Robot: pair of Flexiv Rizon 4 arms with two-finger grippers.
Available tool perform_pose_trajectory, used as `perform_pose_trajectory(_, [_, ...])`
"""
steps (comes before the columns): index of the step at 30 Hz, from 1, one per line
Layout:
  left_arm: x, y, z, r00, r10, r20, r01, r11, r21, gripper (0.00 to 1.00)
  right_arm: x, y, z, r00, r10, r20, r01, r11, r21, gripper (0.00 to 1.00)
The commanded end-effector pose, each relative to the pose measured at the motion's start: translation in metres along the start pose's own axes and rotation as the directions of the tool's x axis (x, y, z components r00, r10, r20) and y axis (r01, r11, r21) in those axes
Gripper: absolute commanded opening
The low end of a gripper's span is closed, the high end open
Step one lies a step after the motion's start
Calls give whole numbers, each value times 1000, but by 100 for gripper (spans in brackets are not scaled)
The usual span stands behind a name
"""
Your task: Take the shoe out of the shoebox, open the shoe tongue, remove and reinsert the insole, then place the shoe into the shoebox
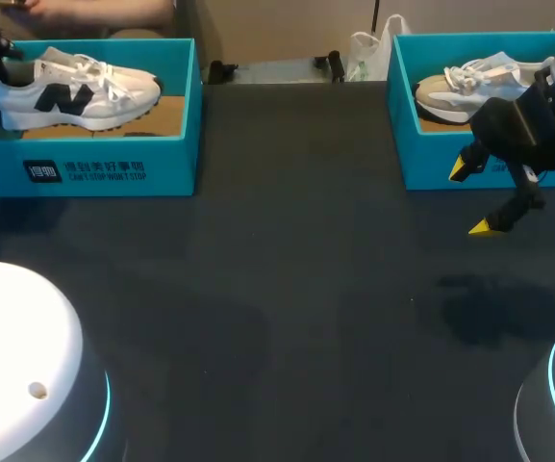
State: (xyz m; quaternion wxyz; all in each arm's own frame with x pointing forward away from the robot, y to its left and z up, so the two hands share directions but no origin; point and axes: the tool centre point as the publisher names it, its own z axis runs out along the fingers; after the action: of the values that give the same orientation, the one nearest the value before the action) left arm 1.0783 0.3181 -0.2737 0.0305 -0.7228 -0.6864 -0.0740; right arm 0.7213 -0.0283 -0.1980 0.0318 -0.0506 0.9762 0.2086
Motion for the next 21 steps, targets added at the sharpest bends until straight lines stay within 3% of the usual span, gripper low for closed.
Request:
perform_pose_trajectory(1, [-3,6,9,1000,4,4,-4,1000,-10,0,-1,0,1,1000,0,-1,0,1000,1,100])
perform_pose_trajectory(21, [-19,3,47,999,36,12,-36,999,-4,0,-1,0,1,1000,0,-1,0,1000,1,100])
